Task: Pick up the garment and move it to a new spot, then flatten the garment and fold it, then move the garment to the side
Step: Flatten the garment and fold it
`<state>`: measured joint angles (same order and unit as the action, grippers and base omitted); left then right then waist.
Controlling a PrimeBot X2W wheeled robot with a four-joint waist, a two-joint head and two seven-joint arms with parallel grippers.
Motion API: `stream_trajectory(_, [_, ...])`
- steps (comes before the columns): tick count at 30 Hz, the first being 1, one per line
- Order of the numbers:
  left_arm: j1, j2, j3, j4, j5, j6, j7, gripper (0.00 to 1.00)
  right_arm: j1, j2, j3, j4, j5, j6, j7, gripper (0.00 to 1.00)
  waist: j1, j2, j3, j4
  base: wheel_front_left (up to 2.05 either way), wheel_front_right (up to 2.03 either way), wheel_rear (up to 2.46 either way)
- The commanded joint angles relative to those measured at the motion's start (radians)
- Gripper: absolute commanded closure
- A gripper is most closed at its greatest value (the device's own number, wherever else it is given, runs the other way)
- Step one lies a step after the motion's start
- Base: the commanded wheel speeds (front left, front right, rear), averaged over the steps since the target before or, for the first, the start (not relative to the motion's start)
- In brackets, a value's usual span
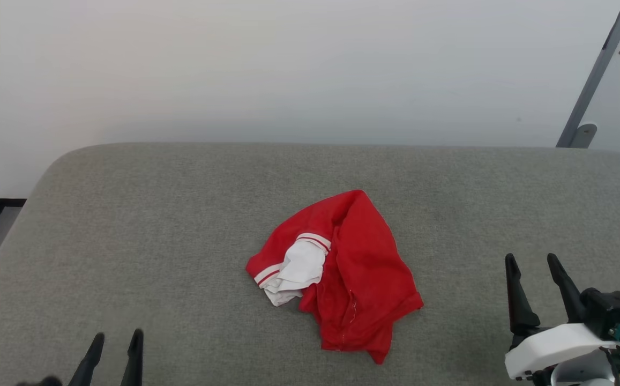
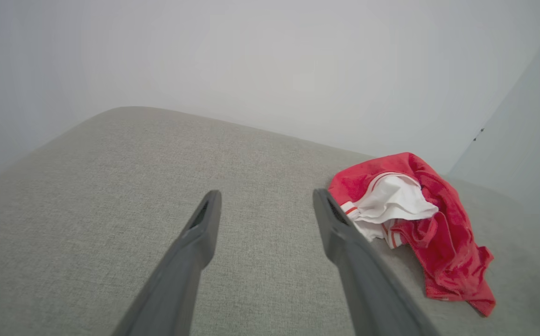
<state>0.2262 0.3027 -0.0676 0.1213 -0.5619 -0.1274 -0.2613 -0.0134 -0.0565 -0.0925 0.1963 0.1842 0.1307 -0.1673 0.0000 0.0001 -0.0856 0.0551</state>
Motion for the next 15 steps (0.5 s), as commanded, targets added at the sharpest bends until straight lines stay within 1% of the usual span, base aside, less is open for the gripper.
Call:
stream_trajectory(1, [-0.036,0.019,-0.02,0.004,-0.006,-0.003,0.0,0.0,-0.001,0.004,0.007,-0.003,0.0,0.0,0.004,0.0,0.0,-0.0001,0.005,-0.005,0.0,0.0,0.0])
stream_trajectory(2, [-0.036,0.019,-0.02,0.004,-0.006,-0.003,0.0,0.0,-0.001,0.004,0.007,-0.003,0.0,0.0,0.004,0.0,0.0,-0.0001,0.005,-0.005,0.0,0.0,0.0])
stream_trajectory(5, [-0.072,0.051,-0.062,0.01,-0.023,-0.003,0.033,0.0,-0.01,0.003,0.011,-0.002,-0.001,0.0,0.005,0.0,0.0,-0.0001,0.015,-0.017,0.0,0.0,0.0])
stream_trajectory(10, [-0.162,0.113,-0.128,0.003,-0.05,-0.003,0.123,0.0,-0.023,0.004,0.024,0.002,-0.003,0.0,0.008,0.0,0.0,-0.0001,0.04,-0.049,0.0,0.0,0.0])
stream_trajectory(13, [-0.222,0.151,-0.176,-0.015,-0.082,-0.003,0.189,0.0,-0.038,0.005,0.041,0.01,0.002,0.0,0.004,0.0,0.0,-0.0001,0.058,-0.075,0.0,0.0,0.0])
stream_trajectory(14, [-0.261,0.176,-0.211,-0.025,-0.106,-0.003,0.244,0.0,-0.043,0.005,0.048,0.018,0.004,0.0,0.0,0.0,0.0,-0.0001,0.071,-0.092,0.0,0.0,0.0])
stream_trajectory(15, [-0.281,0.188,-0.229,-0.031,-0.117,-0.003,0.272,0.0,-0.047,0.005,0.052,0.021,0.006,0.0,-0.001,0.0,0.0,-0.0001,0.077,-0.102,0.0,0.0,0.0])
